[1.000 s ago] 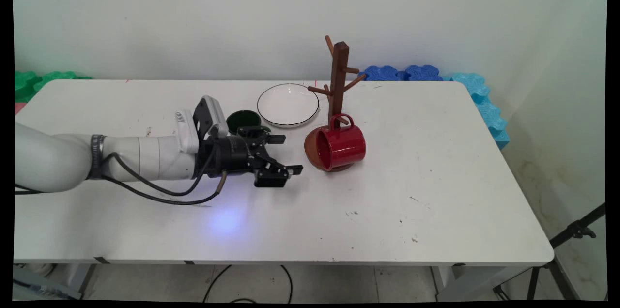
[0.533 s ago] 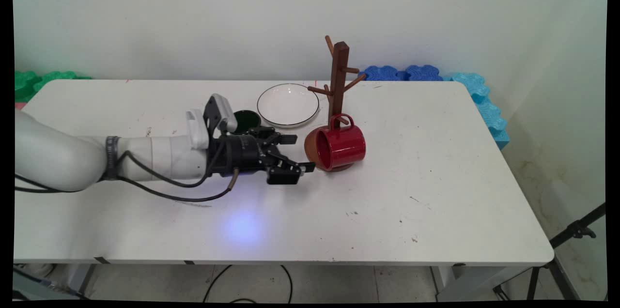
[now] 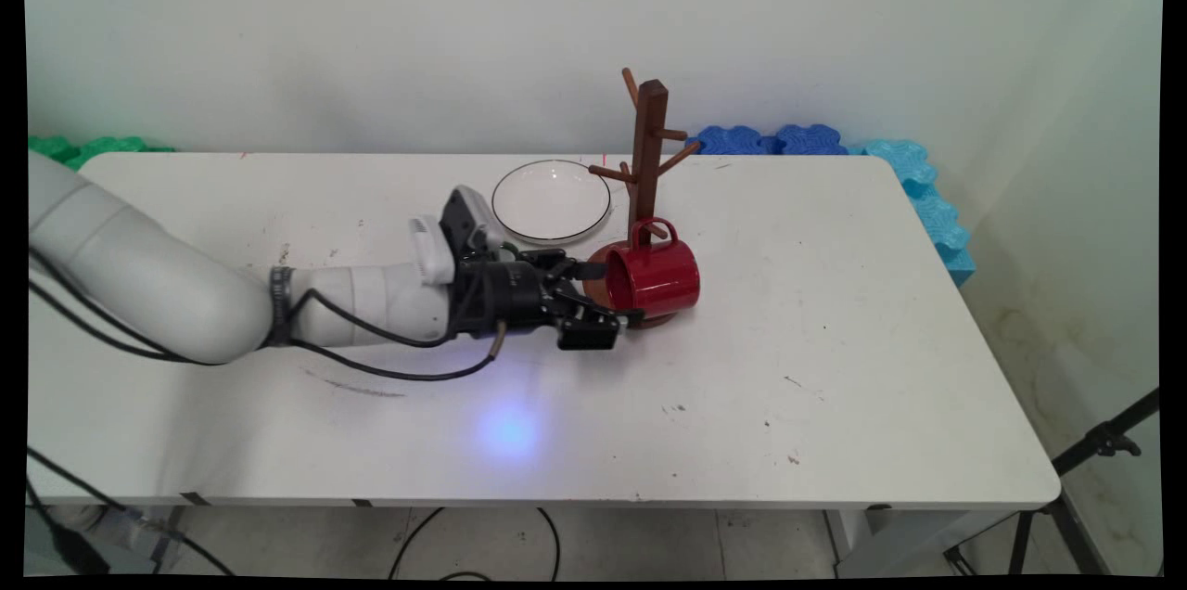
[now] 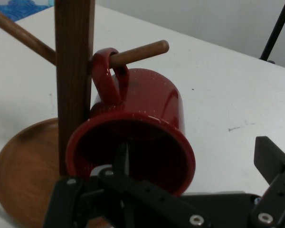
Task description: Pick up the red mug from the rack, then place the picked object on the table
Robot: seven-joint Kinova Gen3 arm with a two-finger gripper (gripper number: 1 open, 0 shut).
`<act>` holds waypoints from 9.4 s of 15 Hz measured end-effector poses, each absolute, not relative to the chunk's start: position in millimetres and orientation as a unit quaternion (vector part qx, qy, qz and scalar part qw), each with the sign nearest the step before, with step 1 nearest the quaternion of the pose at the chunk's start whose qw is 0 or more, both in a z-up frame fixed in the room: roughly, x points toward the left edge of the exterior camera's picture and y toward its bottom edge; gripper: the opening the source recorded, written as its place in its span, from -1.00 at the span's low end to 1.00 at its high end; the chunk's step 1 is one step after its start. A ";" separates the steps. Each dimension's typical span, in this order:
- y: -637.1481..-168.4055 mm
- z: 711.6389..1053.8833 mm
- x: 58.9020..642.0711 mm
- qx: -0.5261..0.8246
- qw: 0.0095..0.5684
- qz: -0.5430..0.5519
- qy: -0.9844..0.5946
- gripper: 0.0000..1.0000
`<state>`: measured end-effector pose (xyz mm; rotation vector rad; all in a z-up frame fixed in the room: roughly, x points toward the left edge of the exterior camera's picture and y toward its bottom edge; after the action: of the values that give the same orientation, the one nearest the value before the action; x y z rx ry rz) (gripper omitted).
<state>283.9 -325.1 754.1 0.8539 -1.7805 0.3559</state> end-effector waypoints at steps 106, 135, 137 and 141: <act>-281.0 948.1 416.7 0.256 0.430 0.078 -0.862 -1.00; -323.1 989.0 353.5 0.259 0.116 0.057 -0.957 -1.00; -326.5 984.9 348.3 0.261 0.104 0.055 -0.958 -1.00; -334.9 970.1 337.5 0.264 0.079 0.053 -0.960 -1.00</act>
<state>337.5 -334.9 970.1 0.7899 -2.8733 0.1585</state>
